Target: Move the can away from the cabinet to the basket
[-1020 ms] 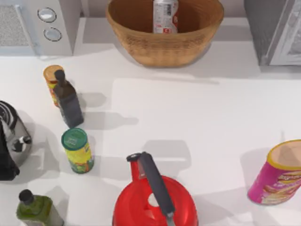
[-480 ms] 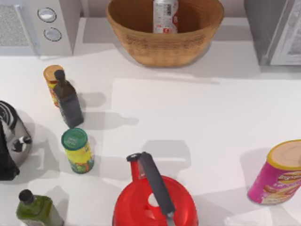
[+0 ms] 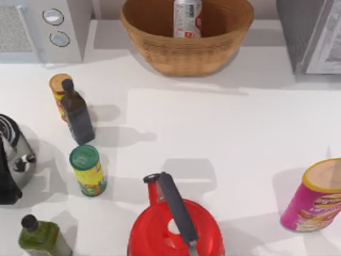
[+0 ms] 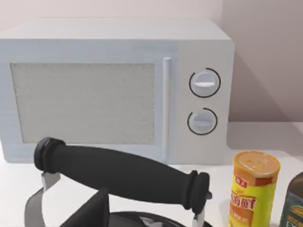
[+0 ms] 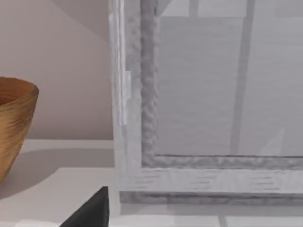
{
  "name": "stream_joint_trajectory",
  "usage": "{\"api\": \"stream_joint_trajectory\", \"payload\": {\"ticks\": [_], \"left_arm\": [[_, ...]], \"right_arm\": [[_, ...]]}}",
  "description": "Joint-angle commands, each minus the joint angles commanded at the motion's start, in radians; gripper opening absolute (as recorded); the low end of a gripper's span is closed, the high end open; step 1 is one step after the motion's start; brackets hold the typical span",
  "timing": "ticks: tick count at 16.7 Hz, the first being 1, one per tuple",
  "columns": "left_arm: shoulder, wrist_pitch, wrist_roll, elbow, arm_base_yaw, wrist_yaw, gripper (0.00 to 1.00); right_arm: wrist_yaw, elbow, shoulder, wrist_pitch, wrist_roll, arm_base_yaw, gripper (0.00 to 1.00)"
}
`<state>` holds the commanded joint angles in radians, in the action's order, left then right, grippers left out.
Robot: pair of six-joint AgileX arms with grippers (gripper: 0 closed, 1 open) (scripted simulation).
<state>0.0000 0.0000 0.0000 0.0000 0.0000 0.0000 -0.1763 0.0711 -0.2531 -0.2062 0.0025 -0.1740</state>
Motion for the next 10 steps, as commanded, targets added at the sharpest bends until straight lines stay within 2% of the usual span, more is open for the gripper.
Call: {"api": "stream_joint_trajectory", "payload": {"ticks": [10], "left_arm": [[0.0,0.0,0.0,0.0,0.0,0.0,1.0]], "right_arm": [[-0.339,0.115,-0.541,-0.409,0.017,-0.346,1.0]]}}
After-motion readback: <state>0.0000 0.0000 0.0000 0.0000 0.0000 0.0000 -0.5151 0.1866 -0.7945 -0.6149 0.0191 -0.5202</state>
